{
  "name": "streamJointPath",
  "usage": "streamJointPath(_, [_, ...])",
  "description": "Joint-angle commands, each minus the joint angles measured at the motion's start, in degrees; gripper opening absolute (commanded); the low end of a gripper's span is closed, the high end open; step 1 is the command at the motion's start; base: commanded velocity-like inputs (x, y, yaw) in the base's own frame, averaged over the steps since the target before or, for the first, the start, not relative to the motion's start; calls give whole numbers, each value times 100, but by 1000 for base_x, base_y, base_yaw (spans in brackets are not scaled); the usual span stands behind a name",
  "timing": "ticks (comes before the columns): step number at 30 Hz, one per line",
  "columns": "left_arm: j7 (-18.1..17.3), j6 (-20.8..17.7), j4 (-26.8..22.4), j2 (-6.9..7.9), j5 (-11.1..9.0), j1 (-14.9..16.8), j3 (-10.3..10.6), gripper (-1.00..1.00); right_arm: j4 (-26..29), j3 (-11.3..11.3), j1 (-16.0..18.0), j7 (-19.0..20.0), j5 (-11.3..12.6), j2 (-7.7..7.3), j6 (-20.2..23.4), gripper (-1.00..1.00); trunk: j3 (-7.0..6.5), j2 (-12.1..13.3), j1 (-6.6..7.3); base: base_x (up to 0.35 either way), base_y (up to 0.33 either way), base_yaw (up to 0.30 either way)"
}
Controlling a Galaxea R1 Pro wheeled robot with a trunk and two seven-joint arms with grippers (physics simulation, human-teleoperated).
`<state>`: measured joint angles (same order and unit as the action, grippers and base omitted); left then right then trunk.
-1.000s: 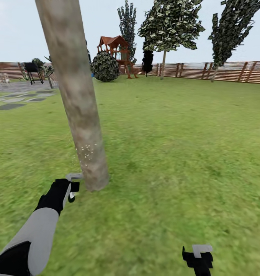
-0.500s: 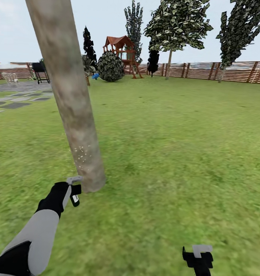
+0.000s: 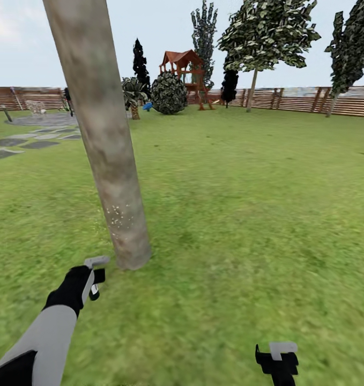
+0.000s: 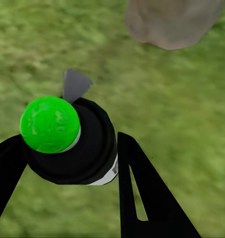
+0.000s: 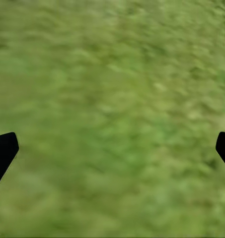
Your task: In the garden, pick up the pesticide atomizer on the floor and spray pesticide onto both trees until each tree trunk is fully covered.
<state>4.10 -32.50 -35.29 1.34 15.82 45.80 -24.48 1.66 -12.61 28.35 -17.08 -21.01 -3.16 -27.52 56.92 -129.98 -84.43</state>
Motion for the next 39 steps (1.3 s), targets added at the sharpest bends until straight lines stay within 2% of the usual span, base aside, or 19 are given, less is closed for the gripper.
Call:
streamJointPath(1, [-9,-15,0,-14,9,1,-6,-100,-7,-39,4,-24,-61,-1,-16,100,5,-2,1,1,-1,168])
streamJointPath(10, [-5,-28,171,-40,45,-1,17,-100,-15,-39,4,-24,-53,0,-16,100,5,-2,1,180,-119,21])
streamJointPath(20, [-14,-56,165,-35,53,-1,31,-100,-13,-39,4,-24,-52,5,-16,100,5,-2,1,105,-249,7])
streamJointPath(31, [-8,-56,168,-4,20,-1,21,-100,-16,-39,4,-24,-52,8,-16,100,5,-2,1,52,-268,242])
streamJointPath(39, [-14,-51,171,-31,26,-1,22,-100,-16,-39,4,-24,-52,8,-16,100,5,-2,1,102,-252,19])
